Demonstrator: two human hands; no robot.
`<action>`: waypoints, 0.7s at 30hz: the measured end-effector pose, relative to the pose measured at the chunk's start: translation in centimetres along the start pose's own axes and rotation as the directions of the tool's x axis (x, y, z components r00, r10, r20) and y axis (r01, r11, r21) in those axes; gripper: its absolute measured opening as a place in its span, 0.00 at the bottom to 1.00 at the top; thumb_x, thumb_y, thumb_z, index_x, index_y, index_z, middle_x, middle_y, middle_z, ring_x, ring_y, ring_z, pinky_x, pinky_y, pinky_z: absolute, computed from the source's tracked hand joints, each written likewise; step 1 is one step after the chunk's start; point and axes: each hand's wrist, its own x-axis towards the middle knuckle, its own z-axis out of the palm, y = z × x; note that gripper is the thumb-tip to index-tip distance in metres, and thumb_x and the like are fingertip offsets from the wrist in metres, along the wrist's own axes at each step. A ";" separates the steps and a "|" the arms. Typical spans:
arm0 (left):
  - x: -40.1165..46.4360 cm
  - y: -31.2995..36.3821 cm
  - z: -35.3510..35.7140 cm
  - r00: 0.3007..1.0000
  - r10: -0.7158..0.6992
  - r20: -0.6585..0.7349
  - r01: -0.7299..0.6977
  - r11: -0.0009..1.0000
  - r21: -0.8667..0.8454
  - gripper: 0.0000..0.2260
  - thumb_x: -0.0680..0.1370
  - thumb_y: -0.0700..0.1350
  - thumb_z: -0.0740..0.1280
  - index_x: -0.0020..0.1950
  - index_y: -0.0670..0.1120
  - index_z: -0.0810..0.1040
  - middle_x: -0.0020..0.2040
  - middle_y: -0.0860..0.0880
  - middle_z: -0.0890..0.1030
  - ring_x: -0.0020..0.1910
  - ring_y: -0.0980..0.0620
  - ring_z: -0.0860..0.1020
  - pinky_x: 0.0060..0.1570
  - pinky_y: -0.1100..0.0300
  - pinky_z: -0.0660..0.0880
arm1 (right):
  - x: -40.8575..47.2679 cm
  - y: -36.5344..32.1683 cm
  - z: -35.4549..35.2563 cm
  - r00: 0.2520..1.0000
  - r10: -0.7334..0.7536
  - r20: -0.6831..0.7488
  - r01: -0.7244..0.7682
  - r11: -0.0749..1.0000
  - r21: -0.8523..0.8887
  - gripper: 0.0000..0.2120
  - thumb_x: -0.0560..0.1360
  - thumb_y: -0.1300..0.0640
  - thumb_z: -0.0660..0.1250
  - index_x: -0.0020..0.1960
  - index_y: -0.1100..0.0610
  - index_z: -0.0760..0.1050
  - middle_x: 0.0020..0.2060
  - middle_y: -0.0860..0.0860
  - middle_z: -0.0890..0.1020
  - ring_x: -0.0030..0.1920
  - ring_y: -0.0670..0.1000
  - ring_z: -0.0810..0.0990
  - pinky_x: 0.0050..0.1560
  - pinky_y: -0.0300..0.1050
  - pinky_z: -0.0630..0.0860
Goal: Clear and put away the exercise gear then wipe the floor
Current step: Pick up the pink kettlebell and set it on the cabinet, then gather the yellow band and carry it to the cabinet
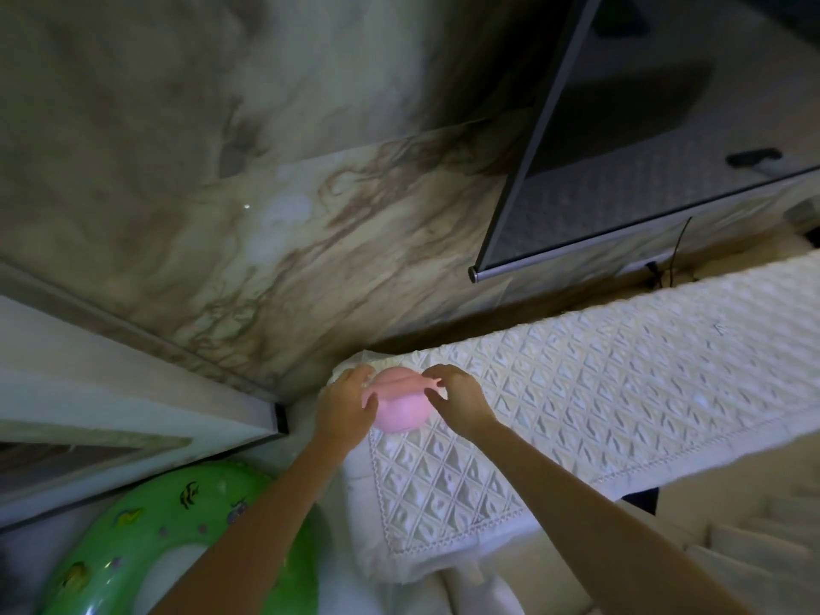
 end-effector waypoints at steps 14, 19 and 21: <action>-9.0 18.8 -18.5 0.873 -0.239 0.425 0.487 0.452 -0.747 0.18 0.82 0.52 0.48 0.51 0.49 0.77 0.47 0.52 0.83 0.43 0.58 0.82 0.52 0.60 0.70 | -23.3 -8.4 -19.2 0.894 0.435 -0.107 -0.085 0.400 0.913 0.08 0.78 0.64 0.61 0.51 0.59 0.78 0.44 0.55 0.84 0.45 0.53 0.84 0.45 0.41 0.79; -11.2 23.6 -21.7 0.899 -0.072 0.432 0.433 0.281 -0.856 0.18 0.81 0.51 0.50 0.51 0.46 0.78 0.46 0.49 0.84 0.45 0.53 0.82 0.48 0.58 0.76 | -30.3 -9.8 -23.3 0.828 0.533 -0.171 0.022 0.275 0.961 0.08 0.78 0.60 0.61 0.53 0.58 0.78 0.45 0.55 0.84 0.46 0.53 0.84 0.44 0.41 0.78; -11.5 24.8 -22.3 0.903 -0.028 0.428 0.420 0.252 -0.872 0.18 0.80 0.50 0.53 0.46 0.48 0.82 0.46 0.48 0.84 0.45 0.53 0.82 0.43 0.61 0.79 | -32.7 -10.0 -24.4 0.800 0.559 -0.219 0.075 0.270 0.960 0.09 0.78 0.58 0.61 0.54 0.58 0.77 0.45 0.54 0.84 0.47 0.52 0.84 0.44 0.40 0.80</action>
